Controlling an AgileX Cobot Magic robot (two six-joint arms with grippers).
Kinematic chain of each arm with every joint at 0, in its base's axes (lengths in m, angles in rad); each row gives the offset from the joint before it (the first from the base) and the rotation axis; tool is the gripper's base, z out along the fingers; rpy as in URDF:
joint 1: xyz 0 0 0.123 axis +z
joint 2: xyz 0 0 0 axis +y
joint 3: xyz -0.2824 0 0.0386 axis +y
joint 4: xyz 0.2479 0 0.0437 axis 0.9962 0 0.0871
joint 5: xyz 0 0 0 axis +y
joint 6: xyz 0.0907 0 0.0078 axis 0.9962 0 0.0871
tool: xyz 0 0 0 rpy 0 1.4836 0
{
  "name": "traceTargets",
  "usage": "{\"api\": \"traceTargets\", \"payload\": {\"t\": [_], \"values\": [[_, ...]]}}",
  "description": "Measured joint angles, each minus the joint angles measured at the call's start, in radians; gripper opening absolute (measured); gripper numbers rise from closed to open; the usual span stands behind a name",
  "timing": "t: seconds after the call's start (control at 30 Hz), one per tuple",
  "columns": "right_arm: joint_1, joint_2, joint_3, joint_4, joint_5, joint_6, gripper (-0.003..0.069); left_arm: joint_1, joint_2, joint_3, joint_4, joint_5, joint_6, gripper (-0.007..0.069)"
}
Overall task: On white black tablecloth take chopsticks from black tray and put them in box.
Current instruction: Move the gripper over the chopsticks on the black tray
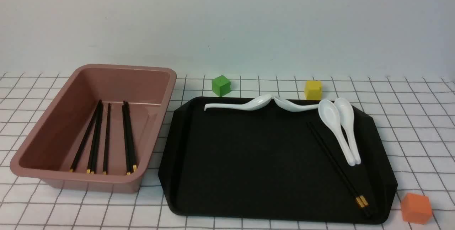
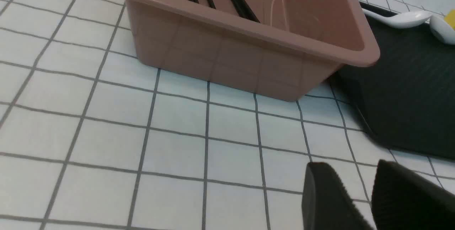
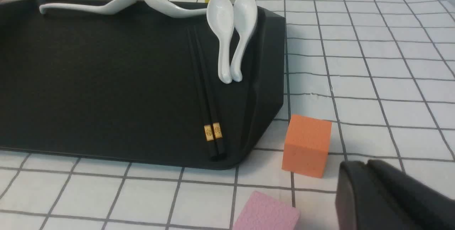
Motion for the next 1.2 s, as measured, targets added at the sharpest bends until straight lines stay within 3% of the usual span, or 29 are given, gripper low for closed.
{"api": "traceTargets", "payload": {"t": [1.2], "values": [[0.0, 0.0, 0.0, 0.0, 0.0, 0.0, 0.0051, 0.0, 0.0, 0.0, 0.0, 0.0, 0.0, 0.0238]]}}
